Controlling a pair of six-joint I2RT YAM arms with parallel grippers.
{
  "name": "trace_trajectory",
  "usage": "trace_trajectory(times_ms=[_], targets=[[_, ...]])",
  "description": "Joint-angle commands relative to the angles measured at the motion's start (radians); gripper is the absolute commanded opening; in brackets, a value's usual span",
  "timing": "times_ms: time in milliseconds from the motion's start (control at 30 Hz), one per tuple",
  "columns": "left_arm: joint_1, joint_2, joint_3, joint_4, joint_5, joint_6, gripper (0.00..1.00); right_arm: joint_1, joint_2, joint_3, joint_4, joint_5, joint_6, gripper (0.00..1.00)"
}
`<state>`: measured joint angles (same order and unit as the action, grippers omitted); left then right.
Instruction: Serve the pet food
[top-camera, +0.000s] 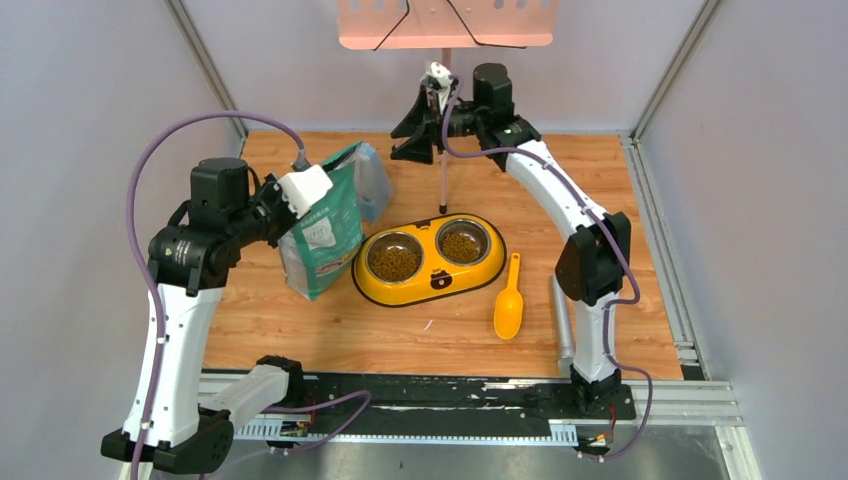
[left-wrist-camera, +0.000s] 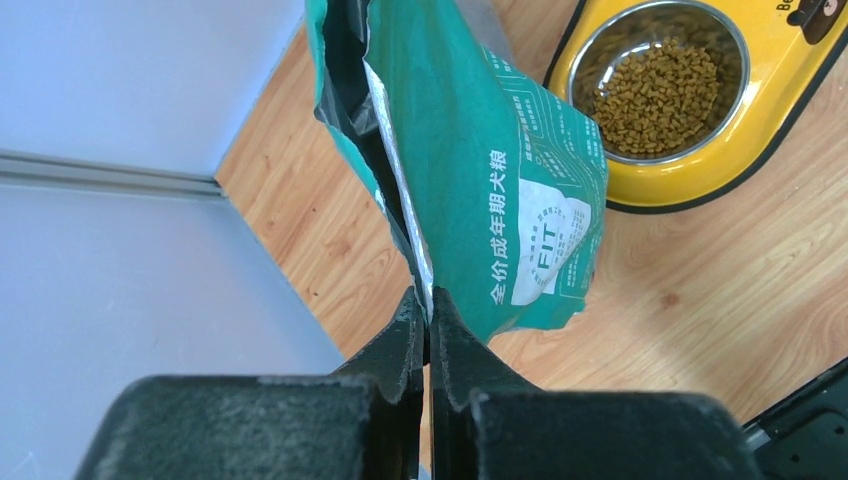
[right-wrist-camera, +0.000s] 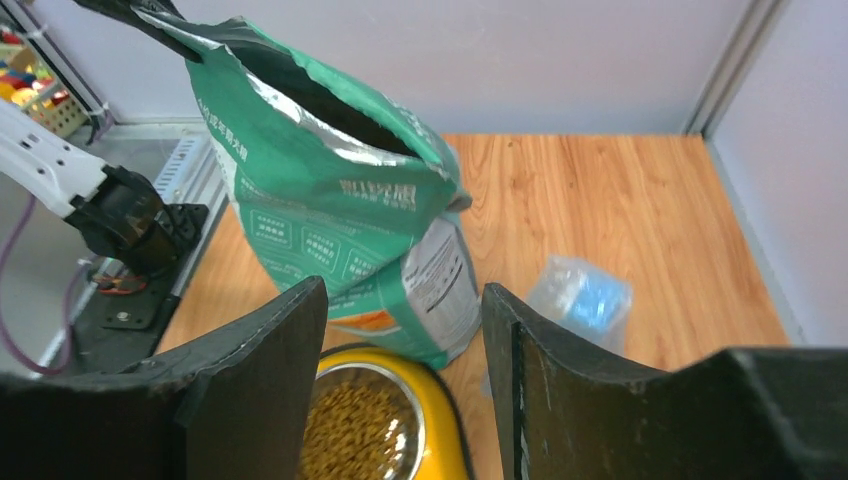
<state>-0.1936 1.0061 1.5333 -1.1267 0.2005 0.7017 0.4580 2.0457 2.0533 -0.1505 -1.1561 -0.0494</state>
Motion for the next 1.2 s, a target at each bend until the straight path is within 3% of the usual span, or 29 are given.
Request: trace_trajectory(times_ms=[0,167,567,633,767,933,1167], targets=[[0.008,-0.047,0.091,0.199,0.028,0.061,0.0,0.032,0.062,0.079,0.208,-0.067,-0.118,0.59],[0.008,-0.042,0.086,0.181,0.027,0.074,0.0,0.071,0.155,0.151,0.325,-0.084,-0.046,0.59],[0.008,-0.052,0.066,0.214,-0.031,0.047,0.0,0.128,0.218,0.11,0.539,-0.092,0.203,0.58],[0.008,-0.062,0.04,0.245,-0.061,0.029,0.0,0.132,0.214,0.103,0.563,-0.104,0.232,0.53],[0.008,-0.072,0.019,0.264,-0.099,-0.001,0.0,0.137,0.206,0.097,0.573,-0.106,0.26,0.27],[0.009,-0.083,0.026,0.268,-0.125,-0.039,0.0,0.13,0.195,0.09,0.562,-0.093,0.26,0.03],[0.032,-0.094,0.064,0.245,-0.196,0.025,0.0,0.108,0.142,0.091,0.542,-0.035,0.293,0.0]])
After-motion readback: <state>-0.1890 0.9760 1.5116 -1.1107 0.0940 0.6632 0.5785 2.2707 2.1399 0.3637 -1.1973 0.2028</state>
